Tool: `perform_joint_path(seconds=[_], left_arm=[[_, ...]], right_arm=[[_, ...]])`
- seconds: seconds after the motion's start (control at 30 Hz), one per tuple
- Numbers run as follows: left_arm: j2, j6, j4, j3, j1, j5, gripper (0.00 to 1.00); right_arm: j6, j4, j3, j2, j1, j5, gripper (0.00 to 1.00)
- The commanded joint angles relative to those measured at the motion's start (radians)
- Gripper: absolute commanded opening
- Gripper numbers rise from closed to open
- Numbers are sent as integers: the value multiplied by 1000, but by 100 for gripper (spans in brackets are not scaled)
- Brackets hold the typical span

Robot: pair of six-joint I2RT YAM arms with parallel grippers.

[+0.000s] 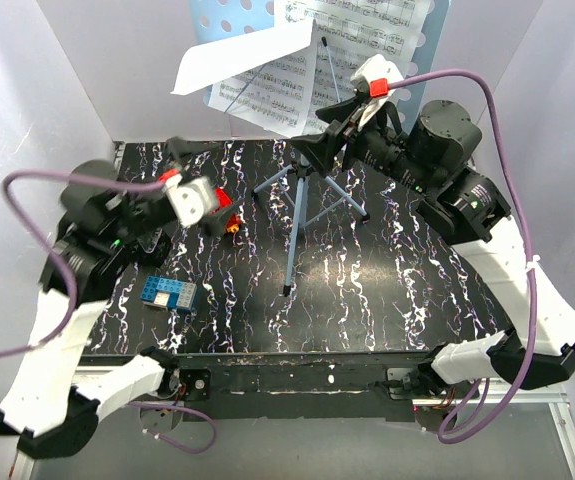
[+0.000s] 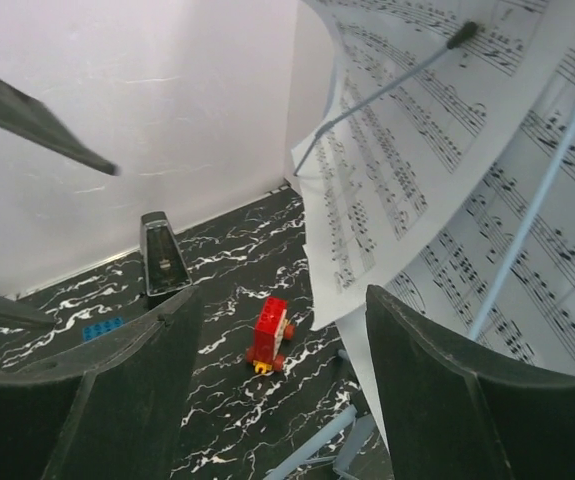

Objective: Pack up the instrument practice props

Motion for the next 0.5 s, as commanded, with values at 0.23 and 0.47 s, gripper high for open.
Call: perform_joint_path(seconds=[0.23, 0.47], left_arm=[[200, -238, 394, 53, -8, -126, 98], [279, -349, 413, 132, -8, -132, 98]], right_arm=[[27, 182, -54, 18, 4, 220, 73], [69, 251, -40, 75, 3, 252, 73]])
